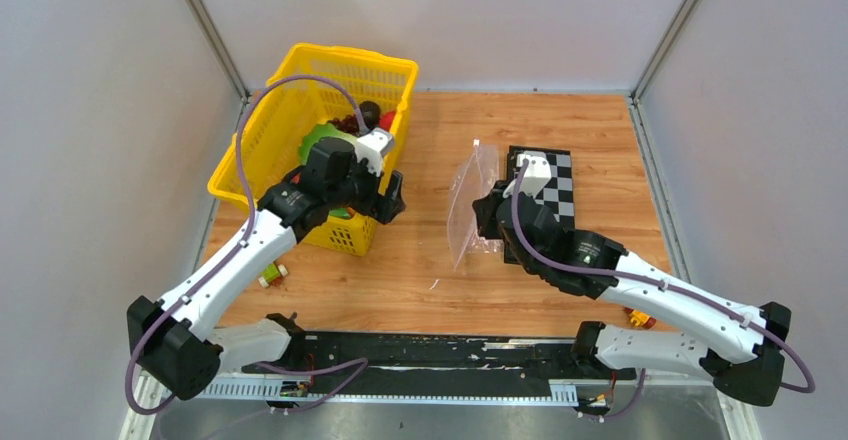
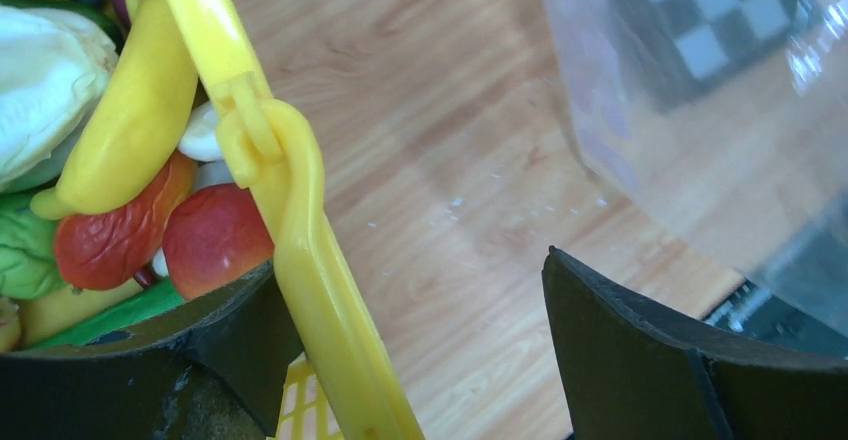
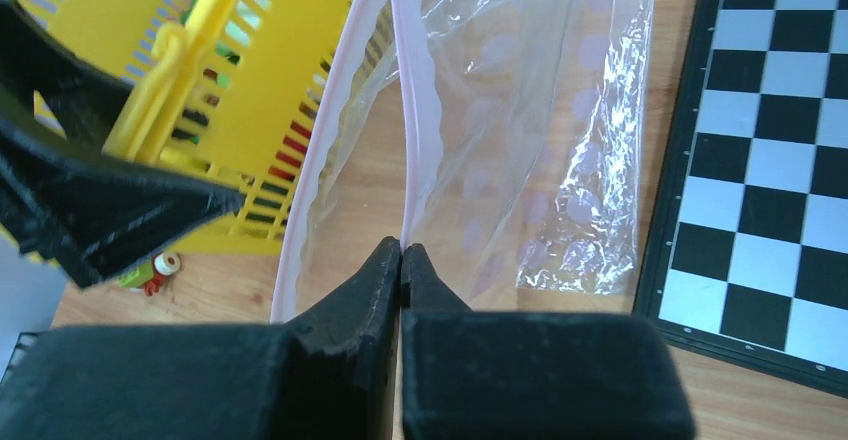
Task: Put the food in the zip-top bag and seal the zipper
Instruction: Move the bin to the center of the board, then pick up the fake vegetable from the bin.
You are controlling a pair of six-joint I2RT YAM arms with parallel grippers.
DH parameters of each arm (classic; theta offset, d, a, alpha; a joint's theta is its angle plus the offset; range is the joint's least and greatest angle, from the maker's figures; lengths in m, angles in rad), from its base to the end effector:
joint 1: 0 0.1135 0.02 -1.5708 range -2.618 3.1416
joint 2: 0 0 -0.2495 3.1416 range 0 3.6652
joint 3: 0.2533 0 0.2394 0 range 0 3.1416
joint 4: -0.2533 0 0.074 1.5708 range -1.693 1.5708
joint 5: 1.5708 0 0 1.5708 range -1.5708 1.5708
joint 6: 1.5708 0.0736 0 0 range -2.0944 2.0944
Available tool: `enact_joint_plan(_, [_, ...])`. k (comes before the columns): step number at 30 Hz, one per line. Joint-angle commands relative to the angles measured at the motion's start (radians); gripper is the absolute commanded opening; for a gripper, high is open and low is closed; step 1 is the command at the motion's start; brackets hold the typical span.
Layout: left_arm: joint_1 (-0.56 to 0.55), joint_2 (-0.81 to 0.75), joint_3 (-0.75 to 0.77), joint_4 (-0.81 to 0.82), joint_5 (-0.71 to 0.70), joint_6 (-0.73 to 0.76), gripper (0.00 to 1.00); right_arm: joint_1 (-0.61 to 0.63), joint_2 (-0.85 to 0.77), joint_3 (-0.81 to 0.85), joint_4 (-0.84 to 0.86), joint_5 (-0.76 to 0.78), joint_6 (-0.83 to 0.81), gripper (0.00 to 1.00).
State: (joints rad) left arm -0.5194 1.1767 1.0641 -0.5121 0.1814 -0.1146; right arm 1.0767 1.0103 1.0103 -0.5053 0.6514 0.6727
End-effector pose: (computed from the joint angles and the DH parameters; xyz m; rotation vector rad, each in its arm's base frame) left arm 0.2365 -0.1505 0.2918 0.5516 2.1699 -0.5501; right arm 0.1508 0.1858 0.3207 -0.0108 1.9950 0.4615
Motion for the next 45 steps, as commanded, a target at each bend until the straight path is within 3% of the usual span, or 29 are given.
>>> enact_joint_plan(1, [-0.102, -0.046, -0.015, -0.059, 0.208, -0.013, 0.87, -0.003, -0.036, 0.001, -0.035, 0.083, 0.007, 0.0])
enact_joint_plan(9, [-0.093, -0.114, 0.144, -0.144, -0.242, 0.067, 1.0, -0.003, -0.02, 0.011, -0.027, 0.069, -0.02, 0.0])
enact_joint_plan(16, [0.113, 0.006, 0.266, -0.062, -0.145, 0.089, 1.0, -0.001, 0.003, 0.011, -0.011, 0.022, -0.025, 0.0])
enact_joint_plan(20, [0.219, 0.18, 0.322, -0.018, -0.102, 0.024, 1.0, -0.002, 0.01, 0.016, -0.003, 0.006, -0.027, 0.0])
enact_joint_plan(24, [0.259, 0.354, 0.359, 0.021, -0.116, -0.018, 1.0, -0.001, 0.02, 0.022, -0.006, -0.017, -0.024, 0.0])
enact_joint_plan(31, [0.318, 0.529, 0.368, 0.173, -0.088, -0.079, 1.0, -0.001, 0.032, 0.026, -0.003, -0.054, -0.024, 0.0])
enact_joint_plan(39, [0.318, 0.573, 0.273, 0.339, -0.218, -0.089, 1.0, -0.002, 0.059, 0.025, 0.008, -0.06, -0.032, 0.0])
enact_joint_plan(45, [0.319, 0.588, 0.189, 0.415, -0.237, -0.106, 1.0, -0.002, 0.092, 0.03, 0.023, -0.07, -0.05, 0.0])
